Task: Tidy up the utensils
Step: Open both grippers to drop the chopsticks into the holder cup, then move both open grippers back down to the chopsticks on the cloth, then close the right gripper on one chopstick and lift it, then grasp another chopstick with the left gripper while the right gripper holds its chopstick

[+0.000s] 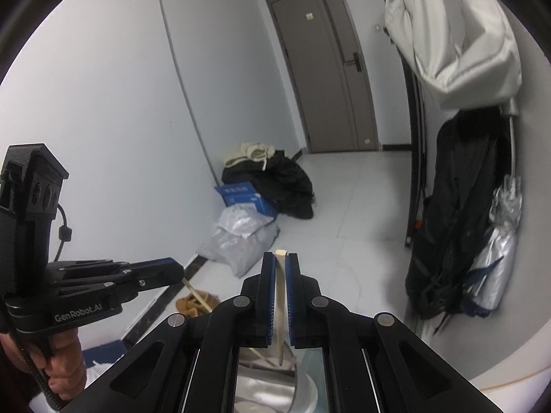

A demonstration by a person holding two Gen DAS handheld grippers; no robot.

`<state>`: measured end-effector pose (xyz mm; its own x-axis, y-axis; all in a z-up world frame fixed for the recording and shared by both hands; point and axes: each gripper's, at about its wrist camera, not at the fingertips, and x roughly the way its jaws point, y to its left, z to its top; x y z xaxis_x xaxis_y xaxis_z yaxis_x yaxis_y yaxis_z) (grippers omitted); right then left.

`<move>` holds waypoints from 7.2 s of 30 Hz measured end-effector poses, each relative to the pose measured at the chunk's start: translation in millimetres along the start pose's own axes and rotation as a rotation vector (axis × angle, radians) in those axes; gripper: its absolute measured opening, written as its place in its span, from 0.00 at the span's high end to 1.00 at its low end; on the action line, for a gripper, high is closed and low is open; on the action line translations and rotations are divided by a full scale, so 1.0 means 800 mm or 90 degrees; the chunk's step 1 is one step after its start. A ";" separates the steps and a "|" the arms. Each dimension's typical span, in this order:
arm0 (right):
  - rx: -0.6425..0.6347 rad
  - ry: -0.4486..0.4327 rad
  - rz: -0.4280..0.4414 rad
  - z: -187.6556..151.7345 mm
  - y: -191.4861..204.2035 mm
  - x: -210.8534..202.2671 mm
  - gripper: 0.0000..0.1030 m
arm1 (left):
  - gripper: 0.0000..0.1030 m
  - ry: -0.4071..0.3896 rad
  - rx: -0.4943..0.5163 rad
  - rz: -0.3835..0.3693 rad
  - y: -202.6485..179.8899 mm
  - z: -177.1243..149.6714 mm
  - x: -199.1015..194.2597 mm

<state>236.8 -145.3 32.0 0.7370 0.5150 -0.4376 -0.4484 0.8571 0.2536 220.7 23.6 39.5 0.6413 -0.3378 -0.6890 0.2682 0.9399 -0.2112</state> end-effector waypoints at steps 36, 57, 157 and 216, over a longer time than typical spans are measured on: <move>0.087 -0.022 -0.019 -0.115 0.021 -0.131 0.34 | 0.28 -0.126 -0.062 0.105 -0.025 -0.103 -0.100; 0.096 -0.007 -0.069 -0.229 0.029 -0.152 0.20 | 0.19 -0.137 -0.091 0.126 -0.019 -0.201 -0.087; -0.010 0.319 -0.029 -0.277 0.043 0.063 0.96 | 0.11 0.084 -0.272 0.124 0.106 -0.261 0.037; 0.322 0.030 0.108 -0.246 -0.119 -0.086 0.96 | 0.11 0.268 0.000 0.201 -0.008 -0.247 0.126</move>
<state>129.7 -264.0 -131.7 0.6470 0.6552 -0.3899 -0.2509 0.6659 0.7026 141.8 -7.1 -165.6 0.3460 0.0111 -0.9382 0.1089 0.9927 0.0519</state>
